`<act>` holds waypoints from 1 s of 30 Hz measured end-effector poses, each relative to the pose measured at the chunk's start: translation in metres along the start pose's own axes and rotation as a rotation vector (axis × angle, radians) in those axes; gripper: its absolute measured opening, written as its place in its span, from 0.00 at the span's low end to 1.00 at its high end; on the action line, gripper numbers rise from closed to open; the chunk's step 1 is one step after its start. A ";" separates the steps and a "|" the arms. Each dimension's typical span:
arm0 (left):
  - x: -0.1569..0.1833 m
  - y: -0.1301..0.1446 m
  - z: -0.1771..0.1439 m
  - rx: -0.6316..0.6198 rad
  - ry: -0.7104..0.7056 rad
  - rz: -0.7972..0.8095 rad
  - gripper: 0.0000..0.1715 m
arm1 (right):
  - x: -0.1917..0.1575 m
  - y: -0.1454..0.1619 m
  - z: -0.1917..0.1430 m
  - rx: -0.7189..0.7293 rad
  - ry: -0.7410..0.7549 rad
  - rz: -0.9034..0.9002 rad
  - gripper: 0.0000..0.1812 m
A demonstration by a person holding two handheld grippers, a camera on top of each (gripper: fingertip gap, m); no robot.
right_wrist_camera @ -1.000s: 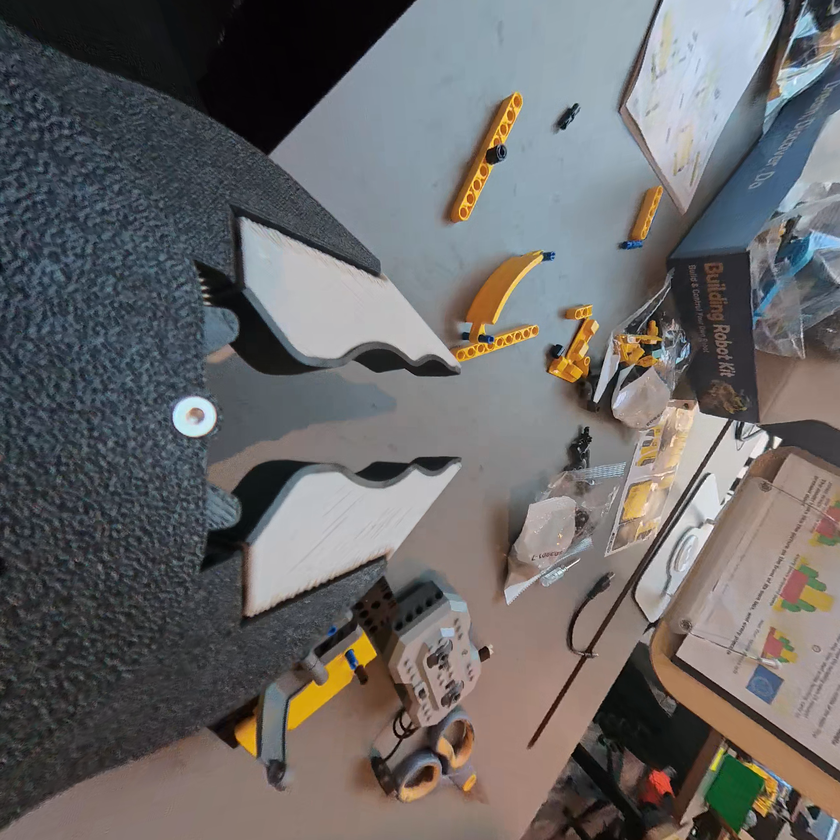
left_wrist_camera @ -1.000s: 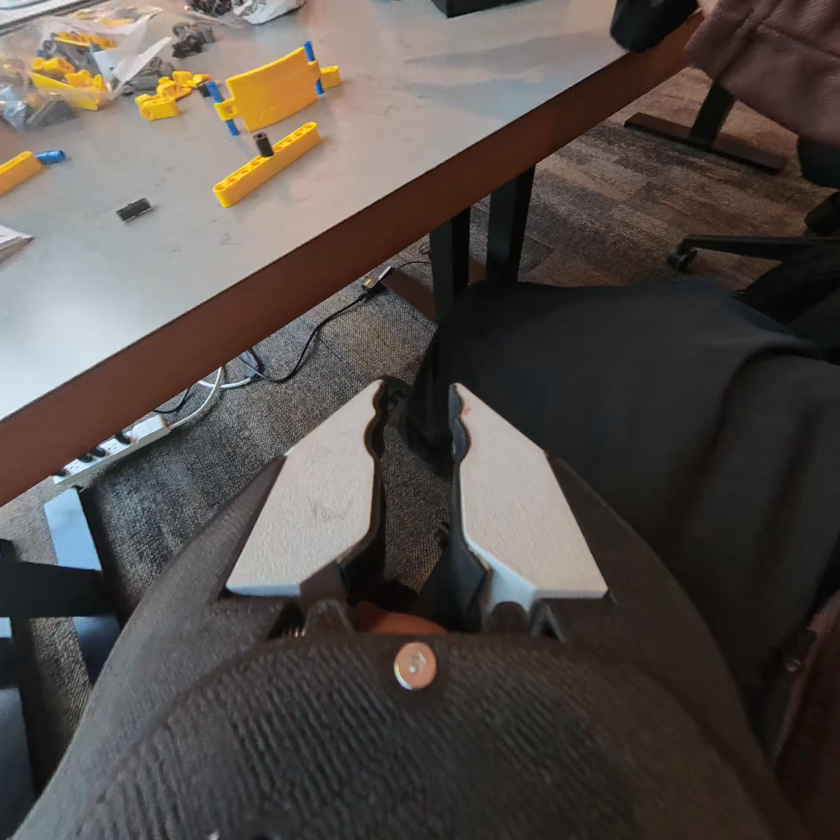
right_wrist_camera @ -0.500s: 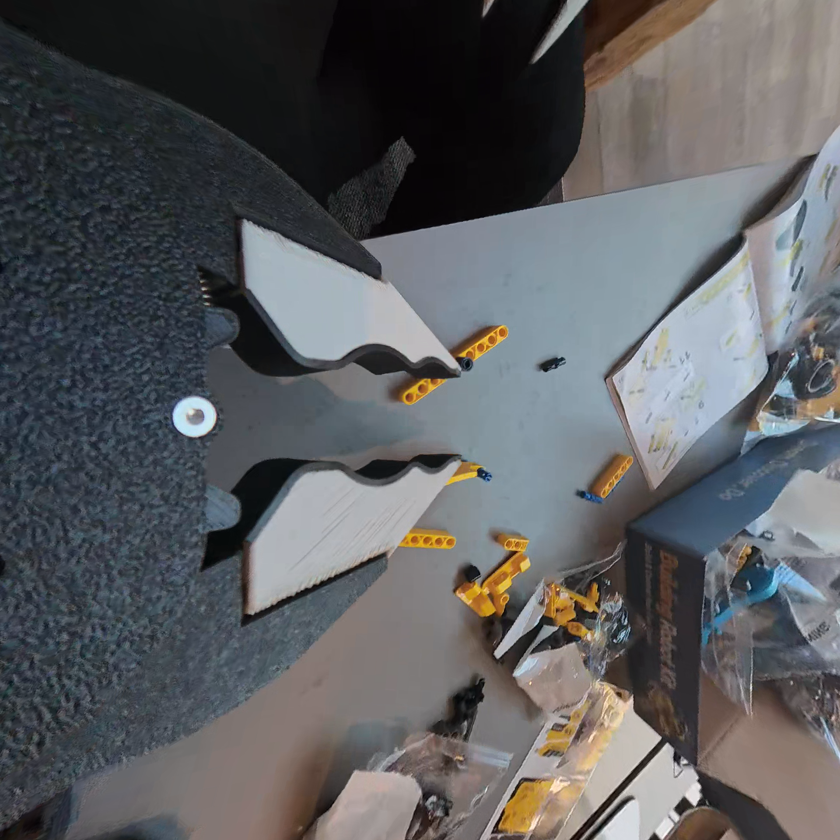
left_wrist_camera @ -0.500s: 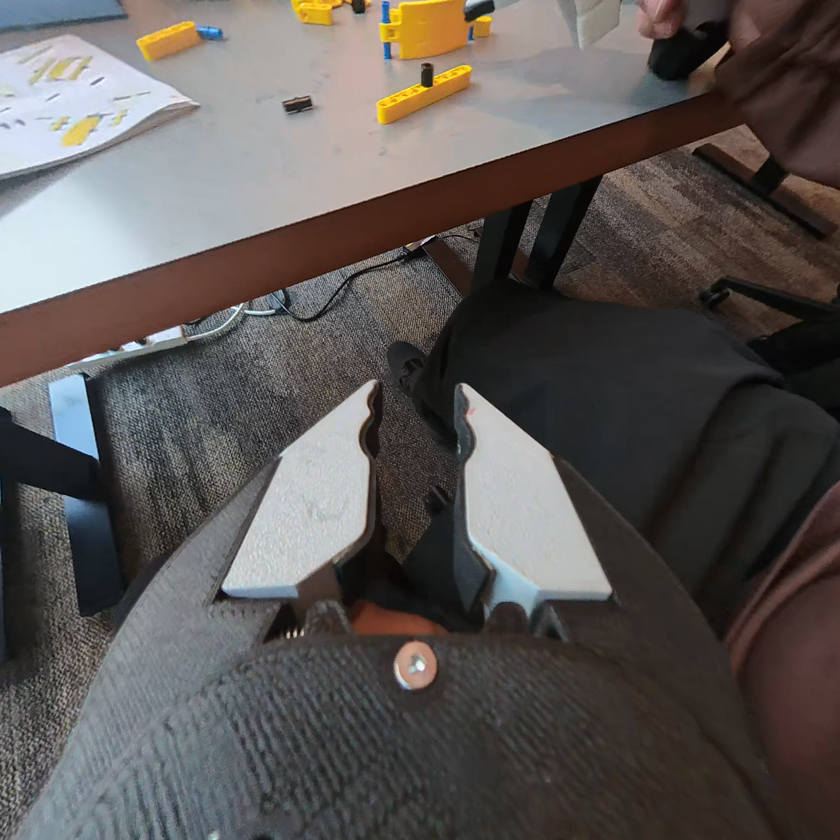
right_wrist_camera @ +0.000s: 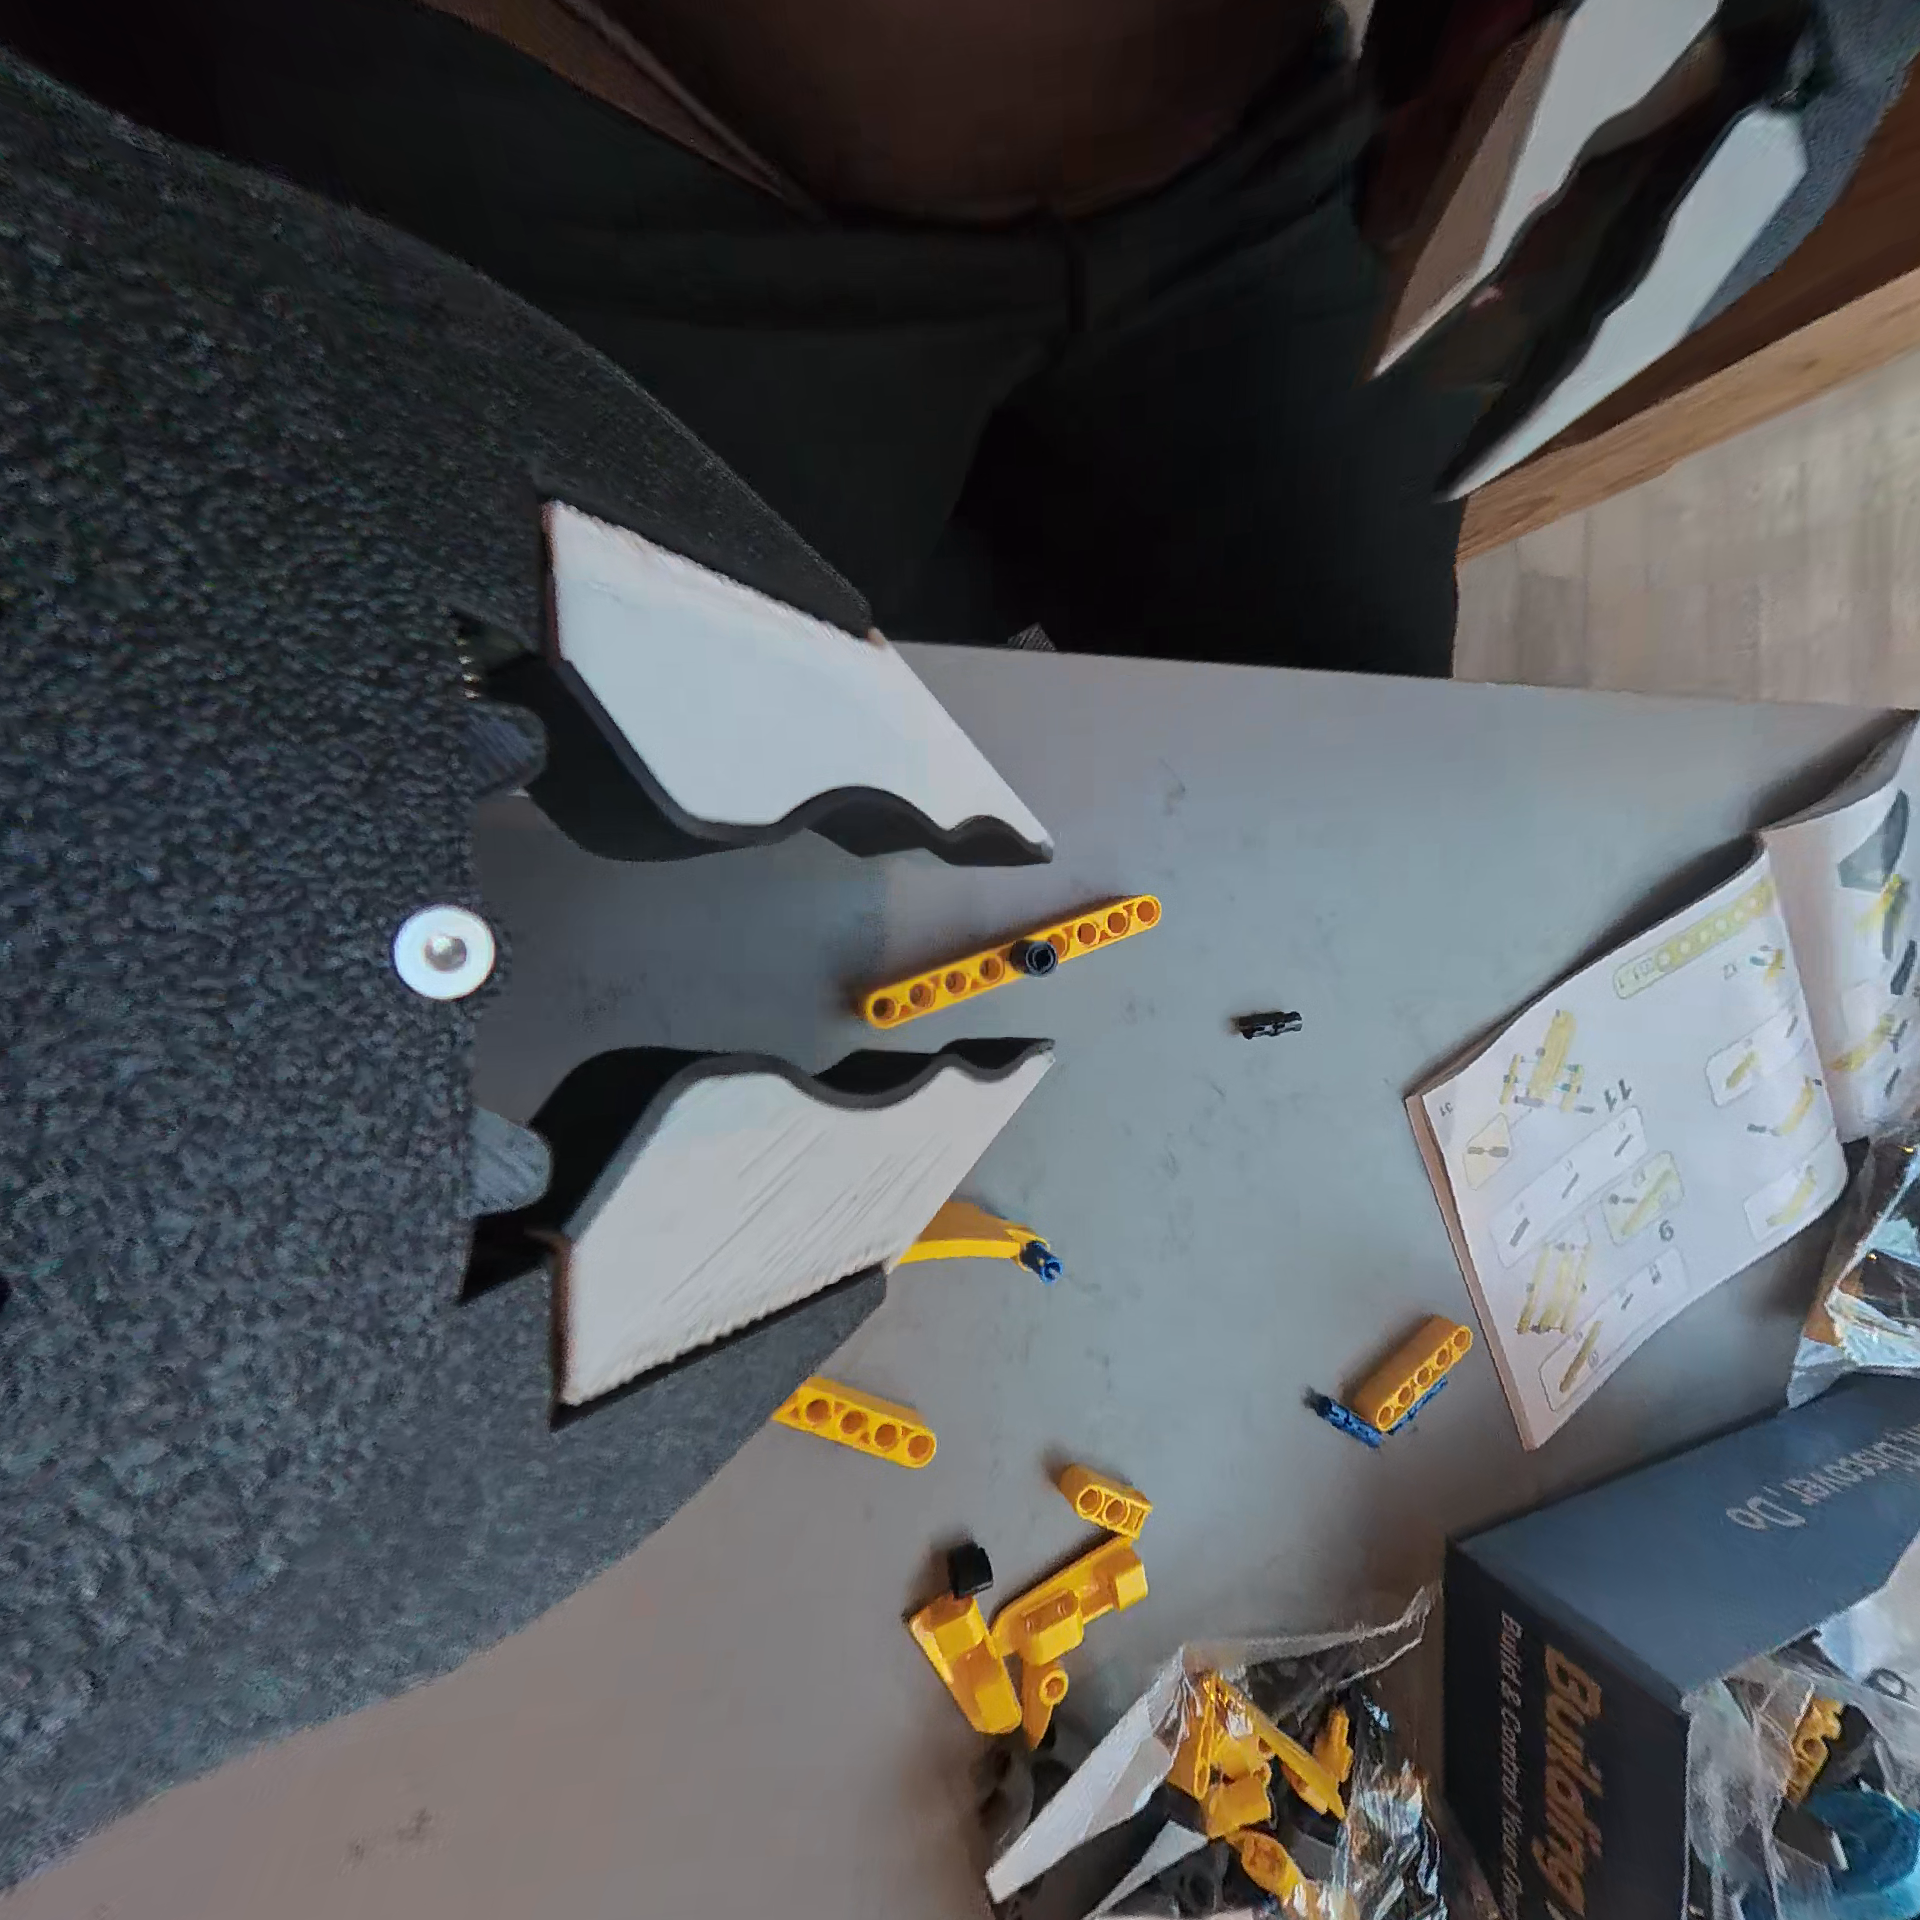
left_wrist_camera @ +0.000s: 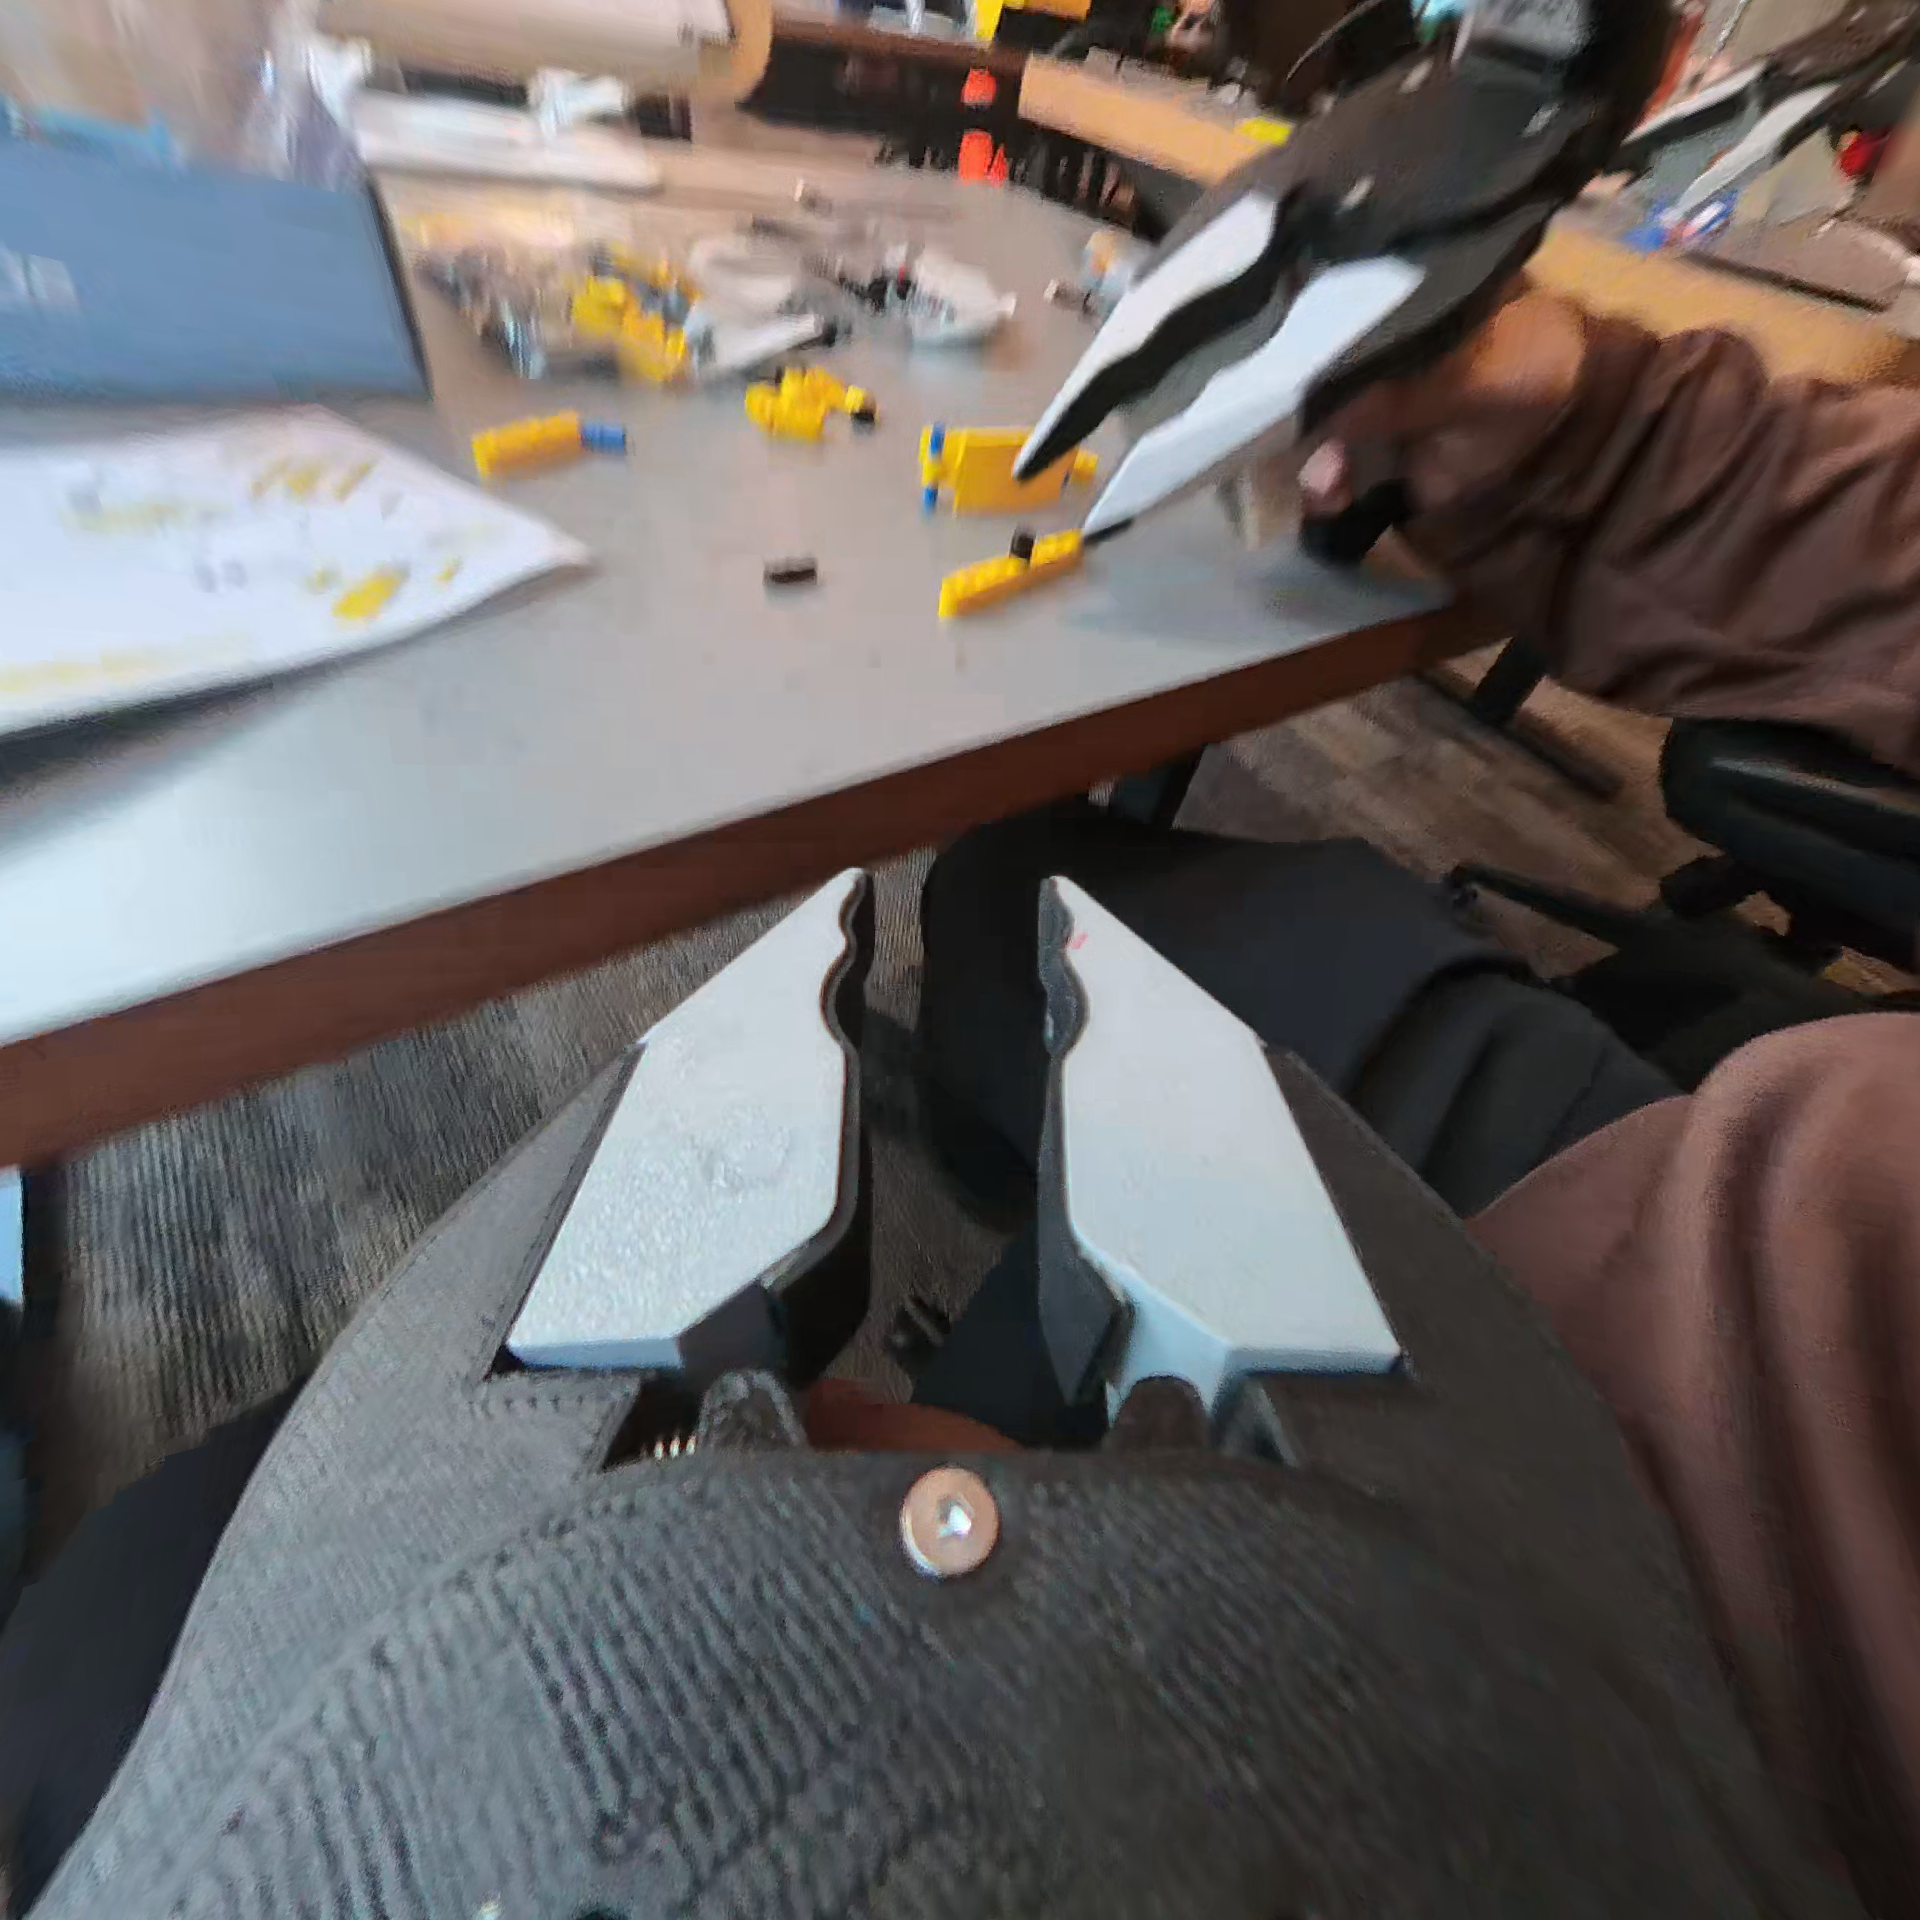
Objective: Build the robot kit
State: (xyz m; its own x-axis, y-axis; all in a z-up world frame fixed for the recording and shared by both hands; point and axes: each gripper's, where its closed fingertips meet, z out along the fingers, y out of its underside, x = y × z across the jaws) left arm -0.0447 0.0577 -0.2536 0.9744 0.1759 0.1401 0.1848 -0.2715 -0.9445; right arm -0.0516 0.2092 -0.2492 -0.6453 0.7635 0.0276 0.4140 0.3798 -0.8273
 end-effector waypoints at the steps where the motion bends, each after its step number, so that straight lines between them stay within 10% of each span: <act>1: 0.001 -0.013 0.003 0.033 0.010 0.024 0.16 | 0.003 0.001 0.002 -0.015 0.001 -0.023 0.17; 10: 0.015 -0.054 0.047 0.133 0.098 0.137 0.15 | 0.069 -0.055 -0.027 0.239 0.146 -0.051 0.10; 14: 0.026 -0.052 0.054 0.130 0.094 0.206 0.14 | 0.116 -0.007 -0.041 0.132 0.267 0.116 0.13; 30: 0.009 -0.045 0.064 0.108 0.035 0.272 0.13 | 0.078 0.041 -0.060 -0.066 0.297 0.121 0.16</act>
State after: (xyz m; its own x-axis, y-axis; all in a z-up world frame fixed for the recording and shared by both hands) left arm -0.0522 0.1320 -0.2284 0.9905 0.0768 -0.1139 -0.0964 -0.2020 -0.9746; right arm -0.0458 0.3159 -0.2475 -0.3776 0.9204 0.1014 0.5230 0.3024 -0.7969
